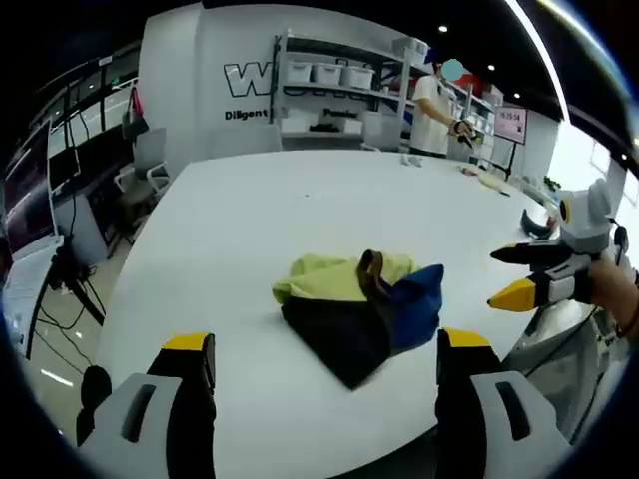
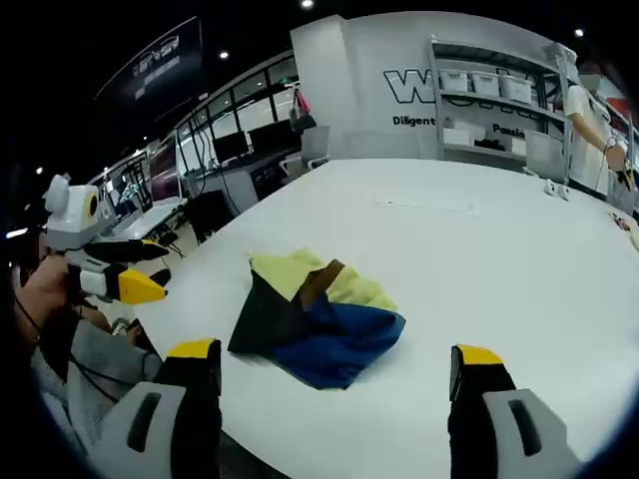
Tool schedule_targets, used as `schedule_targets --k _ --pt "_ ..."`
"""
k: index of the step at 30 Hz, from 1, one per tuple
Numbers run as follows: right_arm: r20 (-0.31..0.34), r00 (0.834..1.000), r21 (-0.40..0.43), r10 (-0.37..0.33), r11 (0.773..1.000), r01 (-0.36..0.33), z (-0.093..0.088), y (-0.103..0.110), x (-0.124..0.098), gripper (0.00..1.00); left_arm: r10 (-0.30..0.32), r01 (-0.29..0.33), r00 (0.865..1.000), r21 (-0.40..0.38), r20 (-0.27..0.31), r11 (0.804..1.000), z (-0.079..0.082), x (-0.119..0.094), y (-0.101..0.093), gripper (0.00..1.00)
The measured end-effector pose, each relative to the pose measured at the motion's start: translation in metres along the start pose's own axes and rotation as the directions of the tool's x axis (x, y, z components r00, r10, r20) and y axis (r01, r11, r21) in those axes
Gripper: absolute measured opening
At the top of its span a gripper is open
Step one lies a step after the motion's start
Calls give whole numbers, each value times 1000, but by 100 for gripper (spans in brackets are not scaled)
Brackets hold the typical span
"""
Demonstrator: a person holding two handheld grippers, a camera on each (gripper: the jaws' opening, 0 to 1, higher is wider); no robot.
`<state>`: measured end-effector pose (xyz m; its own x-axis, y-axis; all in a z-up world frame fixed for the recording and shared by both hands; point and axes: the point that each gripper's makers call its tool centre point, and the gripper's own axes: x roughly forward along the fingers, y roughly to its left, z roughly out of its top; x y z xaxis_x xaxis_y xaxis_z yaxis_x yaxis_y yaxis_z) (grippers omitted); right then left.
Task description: Fold the garment on the visible template until the final outline fits inside the template.
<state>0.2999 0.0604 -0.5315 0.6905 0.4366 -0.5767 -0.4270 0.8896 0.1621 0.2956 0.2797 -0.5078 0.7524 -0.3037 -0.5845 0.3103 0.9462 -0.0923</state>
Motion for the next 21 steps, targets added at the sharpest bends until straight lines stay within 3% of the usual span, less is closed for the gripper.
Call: schedule_targets --k 21 --pt "-7 1000 24 -11 1000 11 -3 -2 3 92 1 -1 1000 -10 -7 1000 -1 -1 2 83"
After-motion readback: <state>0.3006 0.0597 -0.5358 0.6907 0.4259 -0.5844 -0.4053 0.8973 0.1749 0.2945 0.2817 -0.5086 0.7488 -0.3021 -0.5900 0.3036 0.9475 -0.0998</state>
